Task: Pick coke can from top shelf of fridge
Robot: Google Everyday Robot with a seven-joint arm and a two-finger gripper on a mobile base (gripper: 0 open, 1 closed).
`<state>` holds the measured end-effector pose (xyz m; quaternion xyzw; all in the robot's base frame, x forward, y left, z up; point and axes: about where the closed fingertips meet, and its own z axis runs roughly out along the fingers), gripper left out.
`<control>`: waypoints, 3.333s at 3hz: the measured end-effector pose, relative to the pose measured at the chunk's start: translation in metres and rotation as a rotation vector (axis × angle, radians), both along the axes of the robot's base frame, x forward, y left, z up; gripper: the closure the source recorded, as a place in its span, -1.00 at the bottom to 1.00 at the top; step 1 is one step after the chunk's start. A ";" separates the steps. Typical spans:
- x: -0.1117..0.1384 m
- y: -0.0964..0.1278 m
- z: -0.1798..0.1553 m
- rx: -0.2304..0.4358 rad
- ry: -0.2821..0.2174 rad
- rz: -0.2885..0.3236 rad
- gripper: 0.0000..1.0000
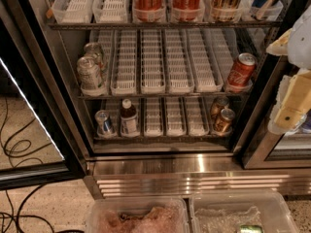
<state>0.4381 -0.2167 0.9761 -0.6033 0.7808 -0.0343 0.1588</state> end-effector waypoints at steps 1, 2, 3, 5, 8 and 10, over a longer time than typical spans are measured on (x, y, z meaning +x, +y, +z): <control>0.000 0.000 0.000 0.000 0.000 0.000 -1.00; 0.001 0.002 0.002 0.017 -0.019 -0.002 -1.00; 0.010 0.010 0.003 0.091 -0.085 0.000 -1.00; 0.026 0.030 0.021 0.198 -0.205 0.074 -1.00; 0.049 0.111 0.081 0.585 -0.423 0.264 -1.00; 0.054 0.136 0.094 0.642 -0.452 0.309 -1.00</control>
Offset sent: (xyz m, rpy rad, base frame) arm 0.0019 0.0033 0.0005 0.0398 -0.0250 -0.0045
